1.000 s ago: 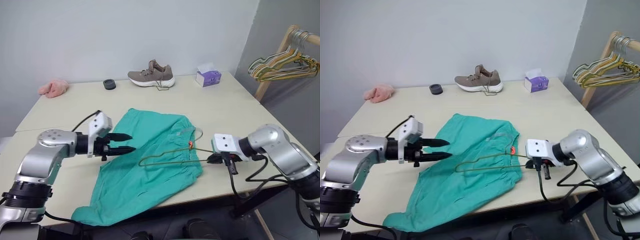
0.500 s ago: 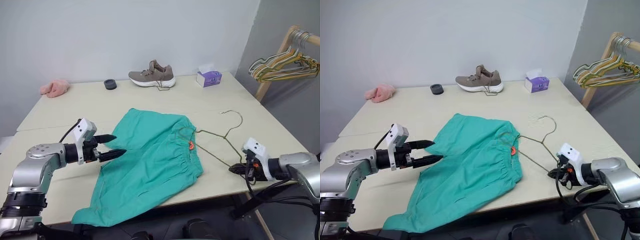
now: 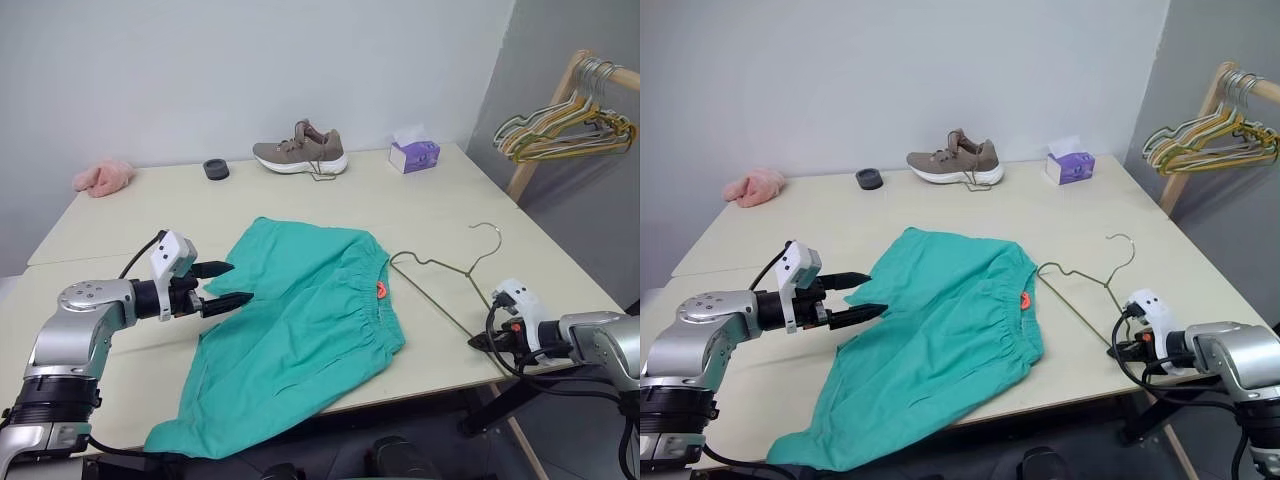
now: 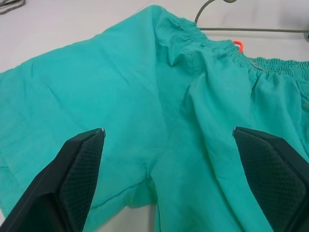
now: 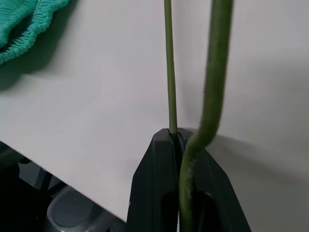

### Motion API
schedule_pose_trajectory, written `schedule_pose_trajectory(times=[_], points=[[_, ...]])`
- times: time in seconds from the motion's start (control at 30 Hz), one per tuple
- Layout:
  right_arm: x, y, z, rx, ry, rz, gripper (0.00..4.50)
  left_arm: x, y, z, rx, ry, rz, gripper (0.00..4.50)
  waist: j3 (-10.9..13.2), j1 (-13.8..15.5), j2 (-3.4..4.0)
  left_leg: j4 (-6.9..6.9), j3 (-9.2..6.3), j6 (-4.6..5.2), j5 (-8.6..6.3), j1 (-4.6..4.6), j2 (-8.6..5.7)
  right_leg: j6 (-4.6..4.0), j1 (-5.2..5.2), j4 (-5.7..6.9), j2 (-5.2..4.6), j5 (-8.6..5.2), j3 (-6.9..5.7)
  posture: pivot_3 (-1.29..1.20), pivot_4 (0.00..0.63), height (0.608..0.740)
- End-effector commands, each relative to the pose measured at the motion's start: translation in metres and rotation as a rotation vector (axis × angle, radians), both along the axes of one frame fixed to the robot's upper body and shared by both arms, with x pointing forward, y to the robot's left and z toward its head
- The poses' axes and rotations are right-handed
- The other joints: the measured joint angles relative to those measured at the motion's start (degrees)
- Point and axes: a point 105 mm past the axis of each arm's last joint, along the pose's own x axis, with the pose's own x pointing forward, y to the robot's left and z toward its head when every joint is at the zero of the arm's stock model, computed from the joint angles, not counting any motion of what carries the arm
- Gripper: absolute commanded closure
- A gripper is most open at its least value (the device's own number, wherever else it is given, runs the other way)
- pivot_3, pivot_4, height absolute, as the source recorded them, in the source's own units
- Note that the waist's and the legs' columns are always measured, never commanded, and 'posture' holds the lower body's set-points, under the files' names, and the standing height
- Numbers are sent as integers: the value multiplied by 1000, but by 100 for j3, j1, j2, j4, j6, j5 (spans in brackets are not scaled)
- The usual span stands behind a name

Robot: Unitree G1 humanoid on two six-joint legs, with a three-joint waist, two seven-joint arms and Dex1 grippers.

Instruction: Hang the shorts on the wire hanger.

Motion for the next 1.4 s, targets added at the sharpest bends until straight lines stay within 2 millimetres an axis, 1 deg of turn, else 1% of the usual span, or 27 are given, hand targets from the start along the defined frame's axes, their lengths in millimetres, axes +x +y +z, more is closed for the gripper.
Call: schedule_pose_trajectory(times=[0.03,0.1,0.2,0.33,0.43,0.6,0.7,0.77,0.93,1.07,1.2,1.4], points=[[1,2,12,15,-15,23,4500,3,-2,10,15,-56,-11,22,0,0,0,0,1,0,0,0,0,0,0,0,0,0,0,-217,0,740],[-6,7,15,28,-7,67,4500,3,-2,10,16,-56,-11,22,0,1,1,0,1,0,0,0,0,0,0,0,0,0,1,-218,0,740],[-2,17,22,48,-40,103,4500,3,-3,10,17,-58,-13,22,0,-5,-1,0,0,0,0,0,0,1,0,0,0,0,0,-219,0,740],[0,23,28,54,-59,145,4500,4,-4,10,18,-62,-15,22,1,-8,-1,0,2,-1,-1,0,1,1,-1,0,1,0,1,-219,0,740],[1,28,27,49,-49,173,4500,5,-4,10,21,-64,-14,22,1,-6,-1,0,2,-2,-1,0,1,1,-2,-1,1,-1,1,-218,0,740],[5,29,20,25,-34,186,4500,5,-4,9,26,-66,-14,22,3,-2,-2,0,1,-2,-1,-1,1,1,-2,-3,0,-1,0,-206,0,740],[10,26,26,57,-46,174,4500,3,-3,9,30,-66,-13,22,4,0,-3,0,2,-2,-1,-3,1,2,-2,-3,0,-1,1,-205,0,740],[6,26,29,81,-37,179,4500,0,-4,8,31,-59,-23,22,5,2,-2,0,2,-2,-1,-2,1,2,-2,-3,0,0,2,-202,0,740],[-1,11,19,76,7,90,4500,-7,-7,4,34,-37,-54,22,6,7,-5,0,-2,-2,-2,-3,2,2,-2,-3,0,-1,-1,-204,0,740],[-3,4,14,67,13,36,4500,-8,-6,2,49,-37,-60,22,9,7,-10,0,2,-2,-2,-2,1,2,-1,-3,0,0,2,-211,0,740],[-1,9,13,69,6,40,4500,-8,-8,1,75,-37,-88,22,11,-6,-9,0,2,-3,-2,-1,3,2,-2,-3,2,0,1,-213,0,740],[1,21,18,90,-15,102,4500,-7,-7,0,75,-37,-86,22,13,-3,-10,-1,7,-3,-2,-2,3,2,-3,-3,1,0,5,-210,0,740]])
